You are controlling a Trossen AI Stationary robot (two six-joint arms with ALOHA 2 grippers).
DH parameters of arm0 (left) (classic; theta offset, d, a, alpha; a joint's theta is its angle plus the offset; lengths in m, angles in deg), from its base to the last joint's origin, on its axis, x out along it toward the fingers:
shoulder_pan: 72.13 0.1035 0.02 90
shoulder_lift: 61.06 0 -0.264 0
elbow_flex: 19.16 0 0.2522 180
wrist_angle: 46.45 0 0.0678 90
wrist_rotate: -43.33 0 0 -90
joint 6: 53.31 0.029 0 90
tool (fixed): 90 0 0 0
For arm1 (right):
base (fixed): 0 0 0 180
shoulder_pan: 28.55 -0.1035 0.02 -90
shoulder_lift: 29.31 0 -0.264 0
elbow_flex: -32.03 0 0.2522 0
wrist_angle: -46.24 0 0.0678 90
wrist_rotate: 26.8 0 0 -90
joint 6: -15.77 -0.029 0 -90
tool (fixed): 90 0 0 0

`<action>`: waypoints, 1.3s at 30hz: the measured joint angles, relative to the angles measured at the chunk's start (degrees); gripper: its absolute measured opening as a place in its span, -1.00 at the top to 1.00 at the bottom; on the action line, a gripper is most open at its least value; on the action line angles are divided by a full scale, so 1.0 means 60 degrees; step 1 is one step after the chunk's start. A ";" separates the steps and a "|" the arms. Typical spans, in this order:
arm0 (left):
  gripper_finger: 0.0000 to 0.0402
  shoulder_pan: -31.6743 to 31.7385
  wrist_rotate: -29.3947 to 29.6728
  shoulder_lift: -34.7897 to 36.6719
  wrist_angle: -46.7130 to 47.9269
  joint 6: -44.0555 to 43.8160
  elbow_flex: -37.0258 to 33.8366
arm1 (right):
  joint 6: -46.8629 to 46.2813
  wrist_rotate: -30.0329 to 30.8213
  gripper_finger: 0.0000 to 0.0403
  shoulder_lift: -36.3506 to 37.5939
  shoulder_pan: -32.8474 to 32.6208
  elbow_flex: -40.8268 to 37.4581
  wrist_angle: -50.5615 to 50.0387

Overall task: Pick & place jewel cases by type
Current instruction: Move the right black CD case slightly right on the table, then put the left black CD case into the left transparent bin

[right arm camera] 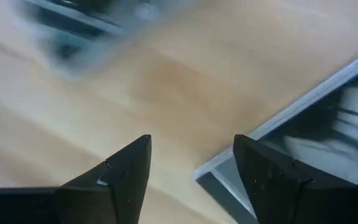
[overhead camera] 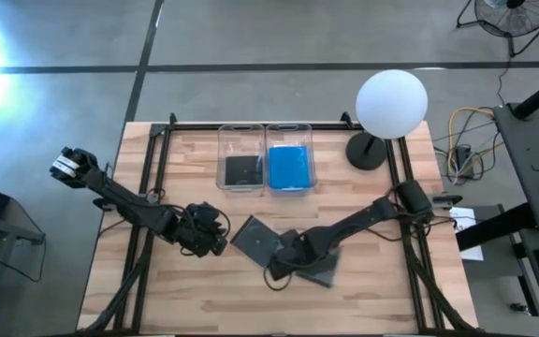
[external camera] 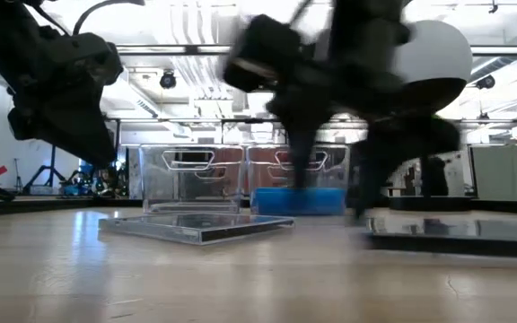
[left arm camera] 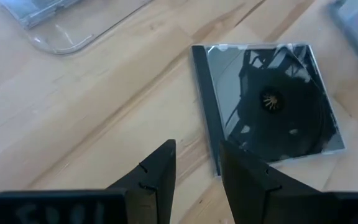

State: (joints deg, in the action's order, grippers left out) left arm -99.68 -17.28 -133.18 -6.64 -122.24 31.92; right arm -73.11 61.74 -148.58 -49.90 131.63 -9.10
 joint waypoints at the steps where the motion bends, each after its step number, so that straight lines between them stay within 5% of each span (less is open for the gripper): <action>1: 0.49 0.0000 -0.0013 0.0000 -0.0004 -0.0007 0.0000 | -0.0023 0.0067 -0.11 0.0121 -0.0081 -0.0010 -0.0432; 5: 0.49 0.0116 -0.0242 0.0002 -0.0257 0.0093 -0.0002 | -0.0578 0.0699 -0.11 0.0738 -0.0261 -0.0036 -0.0578; 13: 0.49 0.1467 -0.1536 -0.0345 -0.0737 0.1479 -0.0029 | -0.1741 0.1531 -0.11 0.0159 0.0163 -0.0138 0.3007; 24: 0.48 0.1807 -0.3491 -0.1734 -0.2048 0.2308 -0.0032 | -0.3311 0.2252 -0.11 -0.0431 0.0041 -0.0376 0.3202; 39: 0.48 0.1824 -0.4162 -0.2511 -0.3162 0.2453 -0.0011 | -0.3695 0.2911 -0.11 -0.0664 0.0117 -0.0395 0.3619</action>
State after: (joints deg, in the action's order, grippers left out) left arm -88.74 -42.25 -148.24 -25.61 -107.52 31.86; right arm -95.28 79.20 -152.56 -49.20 129.26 12.62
